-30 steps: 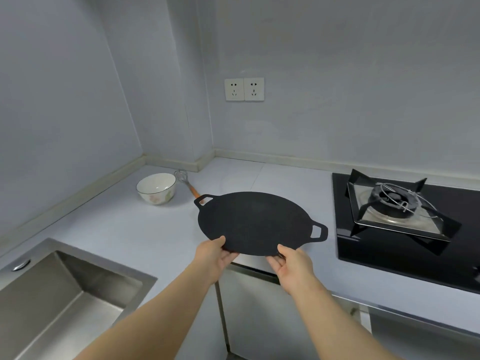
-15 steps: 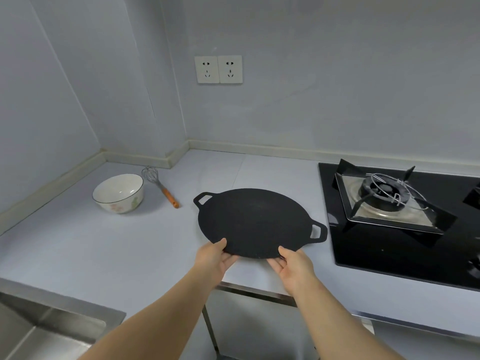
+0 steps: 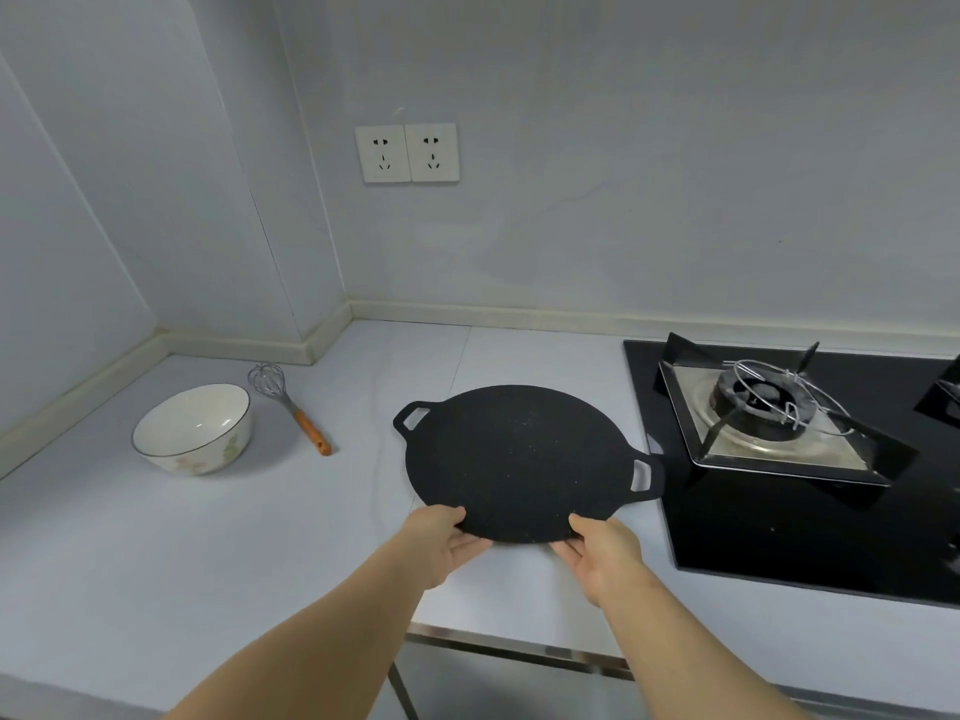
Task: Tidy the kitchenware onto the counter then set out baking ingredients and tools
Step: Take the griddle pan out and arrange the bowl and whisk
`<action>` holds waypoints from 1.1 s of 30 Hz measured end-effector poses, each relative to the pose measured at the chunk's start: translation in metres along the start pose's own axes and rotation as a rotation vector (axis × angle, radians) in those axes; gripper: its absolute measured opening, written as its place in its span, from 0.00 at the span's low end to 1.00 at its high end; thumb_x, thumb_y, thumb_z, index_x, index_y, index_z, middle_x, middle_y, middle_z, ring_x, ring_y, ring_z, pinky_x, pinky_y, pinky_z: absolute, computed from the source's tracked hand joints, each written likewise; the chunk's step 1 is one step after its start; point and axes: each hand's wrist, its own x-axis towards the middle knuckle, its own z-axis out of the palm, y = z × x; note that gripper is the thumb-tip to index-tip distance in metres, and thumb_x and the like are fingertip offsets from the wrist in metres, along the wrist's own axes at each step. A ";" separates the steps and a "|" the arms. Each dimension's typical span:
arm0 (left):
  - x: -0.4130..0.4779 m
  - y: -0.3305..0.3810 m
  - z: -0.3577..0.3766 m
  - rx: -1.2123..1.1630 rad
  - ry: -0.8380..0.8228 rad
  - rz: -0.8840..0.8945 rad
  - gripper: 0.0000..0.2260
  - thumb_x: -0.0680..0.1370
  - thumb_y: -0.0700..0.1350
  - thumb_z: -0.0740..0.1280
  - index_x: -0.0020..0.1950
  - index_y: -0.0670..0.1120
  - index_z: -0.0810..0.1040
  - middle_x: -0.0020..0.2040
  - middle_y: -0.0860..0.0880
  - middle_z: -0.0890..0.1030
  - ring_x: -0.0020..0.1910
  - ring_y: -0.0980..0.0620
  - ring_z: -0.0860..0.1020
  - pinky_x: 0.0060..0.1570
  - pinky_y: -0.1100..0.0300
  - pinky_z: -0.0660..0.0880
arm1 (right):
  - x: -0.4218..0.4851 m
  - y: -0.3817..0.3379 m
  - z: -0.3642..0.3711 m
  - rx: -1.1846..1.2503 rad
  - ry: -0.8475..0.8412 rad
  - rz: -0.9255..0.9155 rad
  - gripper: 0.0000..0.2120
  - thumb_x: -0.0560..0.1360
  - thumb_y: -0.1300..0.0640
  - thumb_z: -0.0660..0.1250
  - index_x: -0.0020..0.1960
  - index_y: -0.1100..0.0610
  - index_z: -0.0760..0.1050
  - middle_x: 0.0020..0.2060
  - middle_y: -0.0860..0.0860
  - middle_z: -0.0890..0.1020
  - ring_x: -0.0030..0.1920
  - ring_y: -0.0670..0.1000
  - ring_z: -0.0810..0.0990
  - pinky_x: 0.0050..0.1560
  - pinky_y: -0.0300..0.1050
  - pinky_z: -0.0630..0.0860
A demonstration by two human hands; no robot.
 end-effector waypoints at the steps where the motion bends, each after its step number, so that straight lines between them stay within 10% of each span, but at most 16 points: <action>1: 0.002 0.003 0.002 0.009 0.004 0.006 0.10 0.80 0.34 0.59 0.60 0.37 0.69 0.59 0.37 0.76 0.56 0.39 0.78 0.49 0.50 0.76 | 0.002 -0.002 0.002 -0.002 0.010 -0.004 0.13 0.77 0.73 0.58 0.59 0.64 0.71 0.60 0.63 0.76 0.55 0.62 0.77 0.52 0.50 0.75; 11: 0.049 0.035 0.027 0.140 0.046 -0.003 0.09 0.81 0.38 0.58 0.60 0.38 0.69 0.47 0.38 0.78 0.41 0.42 0.79 0.40 0.52 0.77 | 0.062 -0.029 0.026 -0.245 0.046 -0.059 0.11 0.78 0.67 0.58 0.59 0.64 0.70 0.56 0.61 0.77 0.44 0.58 0.79 0.49 0.48 0.76; 23: 0.100 0.071 0.050 0.304 0.053 0.047 0.14 0.82 0.38 0.56 0.67 0.39 0.68 0.53 0.38 0.81 0.49 0.43 0.82 0.38 0.53 0.80 | 0.114 -0.057 0.052 -0.384 0.050 -0.040 0.08 0.79 0.65 0.58 0.57 0.63 0.69 0.50 0.61 0.78 0.35 0.54 0.81 0.41 0.47 0.78; 33: 0.112 0.076 0.053 0.295 0.065 0.056 0.11 0.80 0.43 0.62 0.49 0.34 0.73 0.36 0.39 0.81 0.32 0.45 0.81 0.27 0.56 0.77 | 0.124 -0.059 0.064 -0.502 0.101 -0.093 0.06 0.79 0.60 0.56 0.52 0.62 0.68 0.35 0.62 0.82 0.35 0.57 0.83 0.36 0.48 0.81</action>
